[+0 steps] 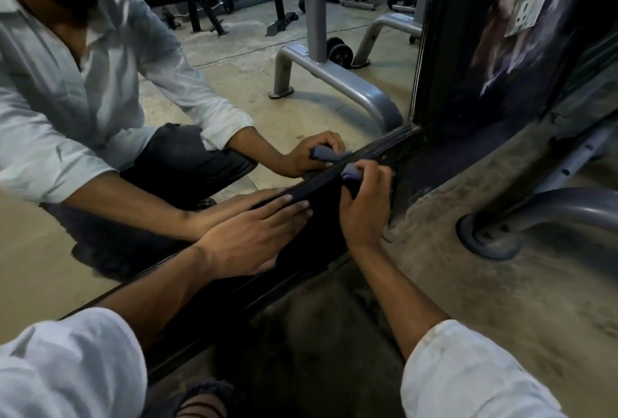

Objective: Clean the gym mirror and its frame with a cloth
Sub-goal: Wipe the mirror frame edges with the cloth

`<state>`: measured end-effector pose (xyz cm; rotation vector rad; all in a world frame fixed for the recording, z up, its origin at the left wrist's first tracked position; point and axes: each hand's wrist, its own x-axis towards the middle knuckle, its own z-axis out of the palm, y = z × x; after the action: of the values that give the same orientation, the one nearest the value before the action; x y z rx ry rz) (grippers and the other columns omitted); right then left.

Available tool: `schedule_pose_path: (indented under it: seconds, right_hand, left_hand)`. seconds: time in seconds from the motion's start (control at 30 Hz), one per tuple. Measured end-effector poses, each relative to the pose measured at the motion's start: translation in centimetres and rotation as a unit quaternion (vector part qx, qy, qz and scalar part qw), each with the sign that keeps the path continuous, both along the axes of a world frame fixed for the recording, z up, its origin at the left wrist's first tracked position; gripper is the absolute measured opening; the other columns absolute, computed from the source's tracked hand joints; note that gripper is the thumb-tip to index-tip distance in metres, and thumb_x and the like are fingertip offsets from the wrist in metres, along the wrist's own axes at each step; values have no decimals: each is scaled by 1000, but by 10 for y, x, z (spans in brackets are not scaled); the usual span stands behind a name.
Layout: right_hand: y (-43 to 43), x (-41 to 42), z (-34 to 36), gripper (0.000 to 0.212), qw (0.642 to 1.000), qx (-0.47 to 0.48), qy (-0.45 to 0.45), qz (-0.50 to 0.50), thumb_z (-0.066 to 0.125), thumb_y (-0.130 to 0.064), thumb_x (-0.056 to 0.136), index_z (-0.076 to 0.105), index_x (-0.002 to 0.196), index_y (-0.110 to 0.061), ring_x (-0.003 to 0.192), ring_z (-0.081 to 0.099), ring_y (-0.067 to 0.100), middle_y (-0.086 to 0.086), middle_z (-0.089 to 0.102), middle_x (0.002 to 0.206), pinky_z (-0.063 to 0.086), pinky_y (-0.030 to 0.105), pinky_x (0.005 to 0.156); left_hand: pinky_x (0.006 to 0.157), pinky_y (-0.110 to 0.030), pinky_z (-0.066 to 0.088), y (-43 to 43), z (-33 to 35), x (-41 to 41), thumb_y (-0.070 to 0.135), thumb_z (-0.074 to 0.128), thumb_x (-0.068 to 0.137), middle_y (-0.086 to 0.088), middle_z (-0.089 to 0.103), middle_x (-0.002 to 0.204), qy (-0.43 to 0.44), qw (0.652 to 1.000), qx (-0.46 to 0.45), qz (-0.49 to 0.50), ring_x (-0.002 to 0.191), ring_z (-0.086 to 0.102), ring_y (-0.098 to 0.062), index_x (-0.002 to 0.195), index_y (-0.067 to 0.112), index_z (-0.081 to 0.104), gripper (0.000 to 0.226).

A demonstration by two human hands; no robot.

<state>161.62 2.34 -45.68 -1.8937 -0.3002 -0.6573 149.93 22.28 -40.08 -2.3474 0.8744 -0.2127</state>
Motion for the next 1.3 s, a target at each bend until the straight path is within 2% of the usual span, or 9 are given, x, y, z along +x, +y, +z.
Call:
schedule_pose_path:
  seconds: [0.17, 0.23, 0.4, 0.53, 0.77, 0.9, 1.0, 1.13, 1.3]
  right_hand:
    - [20, -36, -10, 35, 994, -8, 14, 108, 75, -9, 84, 56, 113, -8, 105, 54, 17, 9, 51, 121, 32, -3, 85]
    - [18, -37, -15, 32, 991, -23, 10, 131, 74, -14, 85, 56, 112, -8, 102, 52, 13, 7, 51, 119, 35, 0, 82]
    - [-1, -10, -19, 33, 994, 64, 77, 31, 74, 1, 83, 53, 107, -7, 101, 53, 18, 11, 52, 115, 40, 23, 78]
    - [16, -24, -18, 32, 996, 5, 5, 94, 75, -7, 83, 56, 109, -6, 101, 54, 17, 11, 54, 115, 36, 12, 82]
    - [-4, 11, -8, 31, 999, 13, -17, 39, 79, -16, 86, 60, 109, -6, 100, 57, 24, 11, 53, 115, 42, 25, 73]
    - [-4, 1, -1, 44, 968, -165, -123, 146, 75, 0, 73, 61, 113, -9, 108, 58, 25, 10, 55, 118, 47, 25, 68]
    - [-18, 16, 12, 49, 961, -218, -97, 137, 70, 3, 69, 63, 114, -13, 109, 57, 26, 5, 53, 117, 51, 33, 62]
    - [-31, 38, 31, 34, 985, -167, 4, 35, 71, -5, 82, 62, 113, -16, 103, 60, 29, 4, 50, 113, 57, 47, 75]
    - [-37, 31, 50, 45, 920, -365, -46, 136, 72, -3, 79, 60, 120, -15, 111, 54, 27, 5, 49, 116, 57, 48, 71]
  left_hand:
    - [133, -50, -3, -5, 4, 0, 41, 54, 98, -23, 45, 162, -4, 999, 39, 30, 160, 26, -34, 151, -2, 53, 68]
    - [133, -51, -3, -4, 2, 0, 41, 53, 99, -22, 41, 165, -8, 999, 32, 32, 161, 23, -35, 154, -1, 50, 69]
    - [134, -49, -3, 0, -2, 1, 39, 51, 101, -21, 20, 174, -24, 999, 26, 23, 164, 10, -32, 165, -2, 26, 80]
    - [134, -50, -3, 3, -9, 4, 39, 56, 99, -23, 34, 169, -31, 999, 22, 16, 163, 17, -33, 159, -3, 41, 74]
    - [133, -48, -5, 3, -7, 4, 39, 52, 100, -22, 29, 171, -56, 998, 19, 6, 163, 17, -32, 162, -2, 35, 76]
    - [132, -45, -2, -1, 0, 3, 40, 64, 89, -18, 54, 157, -23, 1000, 5, 19, 157, 35, -31, 146, 2, 61, 69]
    - [132, -44, -2, -15, 6, 15, 39, 74, 80, -16, 61, 150, 3, 1000, 19, 12, 152, 44, -31, 138, 3, 69, 69]
    - [130, -48, -6, -34, 10, 49, 41, 55, 97, -20, 36, 169, -59, 998, 11, -11, 162, 22, -36, 159, -2, 41, 78]
    - [128, -49, -7, -40, 23, 63, 42, 54, 100, -24, 30, 170, -53, 998, 15, -14, 160, 24, -41, 163, -4, 28, 82]
